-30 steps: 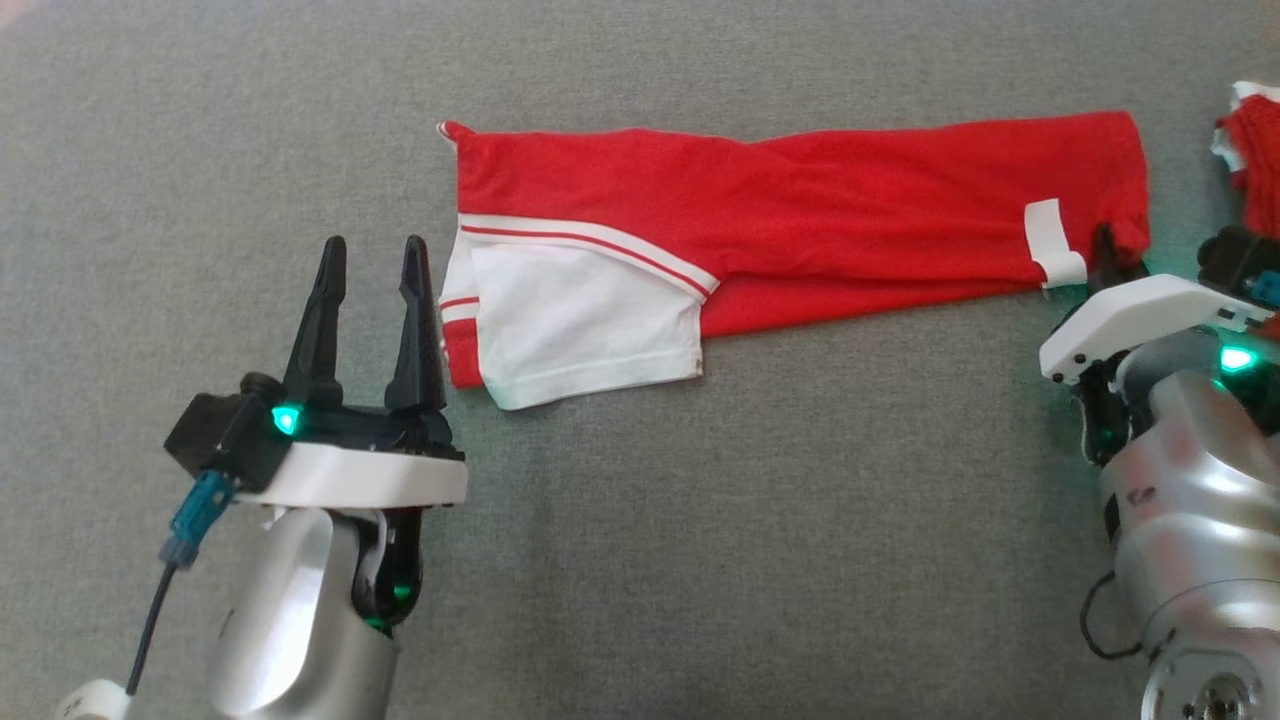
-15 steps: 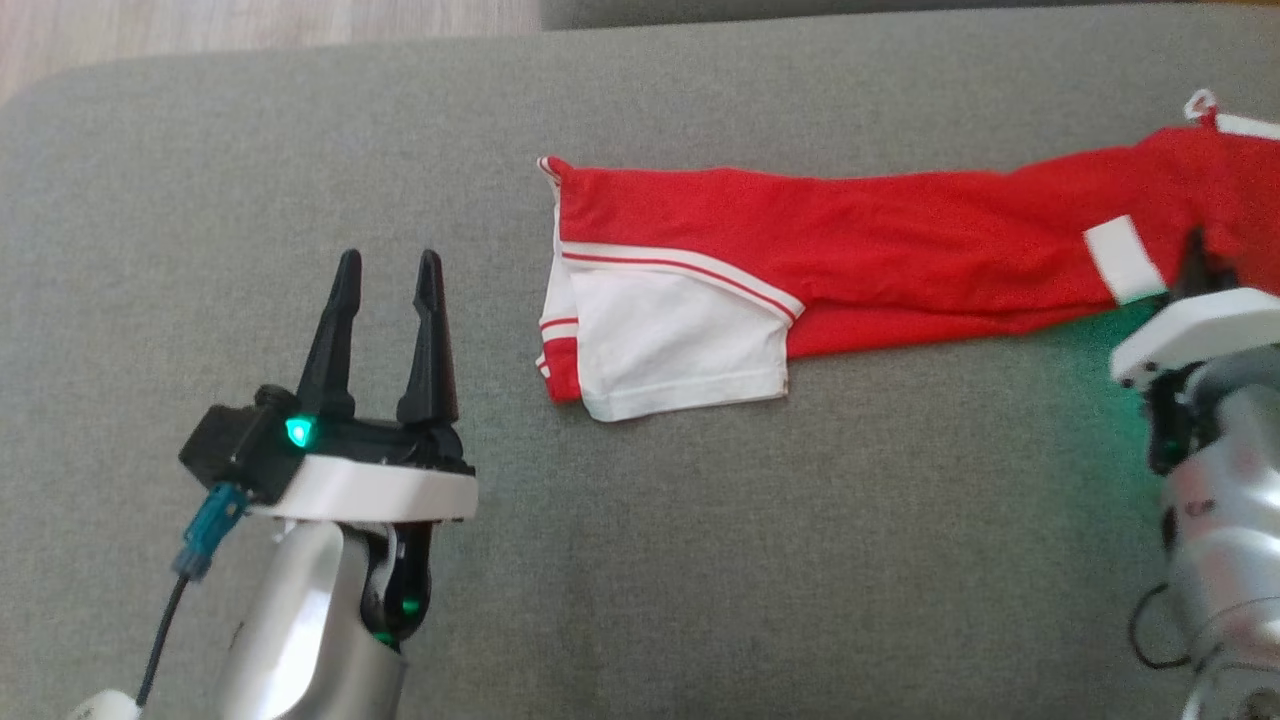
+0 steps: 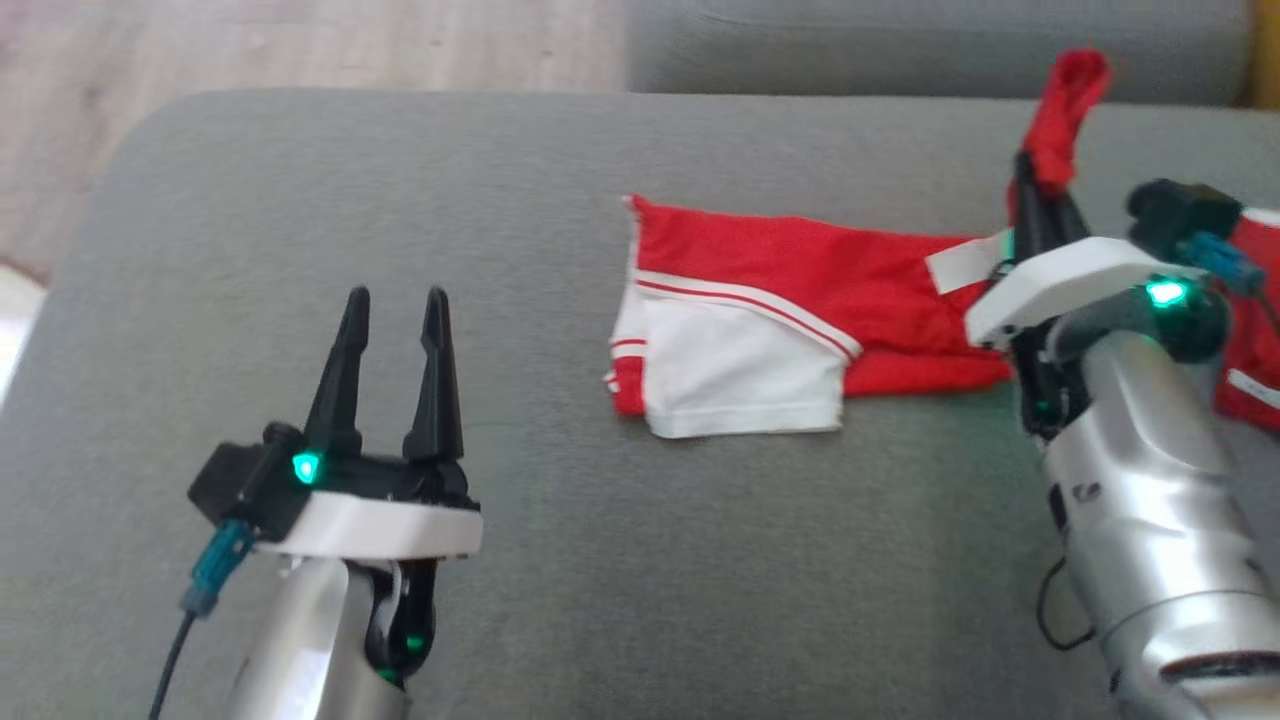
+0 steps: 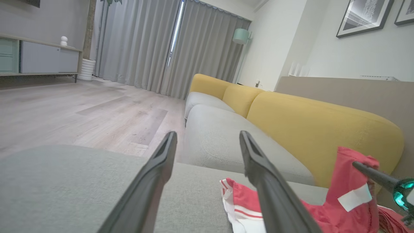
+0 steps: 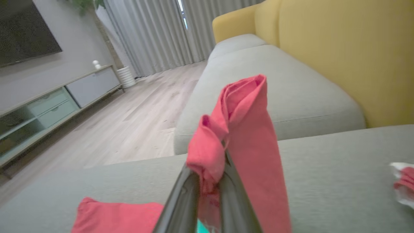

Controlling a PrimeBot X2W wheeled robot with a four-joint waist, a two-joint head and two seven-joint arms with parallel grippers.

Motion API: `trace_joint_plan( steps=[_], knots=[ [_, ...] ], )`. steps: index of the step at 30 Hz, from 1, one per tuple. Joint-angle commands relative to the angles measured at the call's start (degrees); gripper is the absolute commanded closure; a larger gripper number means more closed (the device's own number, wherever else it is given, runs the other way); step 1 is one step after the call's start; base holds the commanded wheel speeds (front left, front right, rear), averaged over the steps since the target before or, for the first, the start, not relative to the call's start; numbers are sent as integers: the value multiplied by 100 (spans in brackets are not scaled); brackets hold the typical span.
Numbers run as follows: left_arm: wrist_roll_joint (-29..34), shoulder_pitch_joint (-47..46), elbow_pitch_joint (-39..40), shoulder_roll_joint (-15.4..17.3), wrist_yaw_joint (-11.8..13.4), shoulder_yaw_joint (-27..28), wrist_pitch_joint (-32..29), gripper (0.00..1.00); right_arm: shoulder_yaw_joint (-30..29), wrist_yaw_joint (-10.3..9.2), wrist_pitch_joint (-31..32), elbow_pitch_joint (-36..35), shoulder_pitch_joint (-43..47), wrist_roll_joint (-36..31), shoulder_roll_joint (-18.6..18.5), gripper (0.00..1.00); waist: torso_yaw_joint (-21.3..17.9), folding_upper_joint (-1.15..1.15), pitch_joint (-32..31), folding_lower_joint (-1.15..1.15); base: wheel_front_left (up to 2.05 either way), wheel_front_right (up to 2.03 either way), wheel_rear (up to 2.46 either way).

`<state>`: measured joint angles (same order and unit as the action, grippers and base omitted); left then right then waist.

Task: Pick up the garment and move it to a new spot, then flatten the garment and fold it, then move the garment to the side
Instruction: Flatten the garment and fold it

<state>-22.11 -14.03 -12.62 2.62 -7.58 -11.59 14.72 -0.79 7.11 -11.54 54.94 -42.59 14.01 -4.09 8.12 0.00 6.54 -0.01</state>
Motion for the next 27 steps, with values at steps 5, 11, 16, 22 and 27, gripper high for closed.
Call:
trace_joint_plan(
  steps=[5, 11, 16, 22, 27],
  knots=[
    [12, -51, 201, 27, 9, 85, 28, 0, 1252, 37, 200, -631, 213, 975, 119, 100, 553, 0, -123, 1, 0, 0, 0],
    [-35, -39, 184, 27, 9, -51, 28, 0, 2085, 37, 226, -720, 423, 1572, 120, 100, 1041, 0, -74, 1, 0, 0, 0],
    [-83, -51, 158, 26, 9, -154, 28, 0, 2485, 37, 134, -479, 440, 1842, 121, 100, 1388, 0, 2, 1, 0, 0, 0],
    [-112, -36, 127, 26, 9, -231, 28, 0, 2893, 37, 126, -16, 465, 2085, 121, 100, 1607, 0, 64, 1, 0, 0, 0],
    [-113, -12, 118, 26, 21, -166, 28, 0, 3572, 37, 191, -193, 567, 2559, 121, 0, 1549, 0, 84, 1, 0, 0, 0]
  ],
)
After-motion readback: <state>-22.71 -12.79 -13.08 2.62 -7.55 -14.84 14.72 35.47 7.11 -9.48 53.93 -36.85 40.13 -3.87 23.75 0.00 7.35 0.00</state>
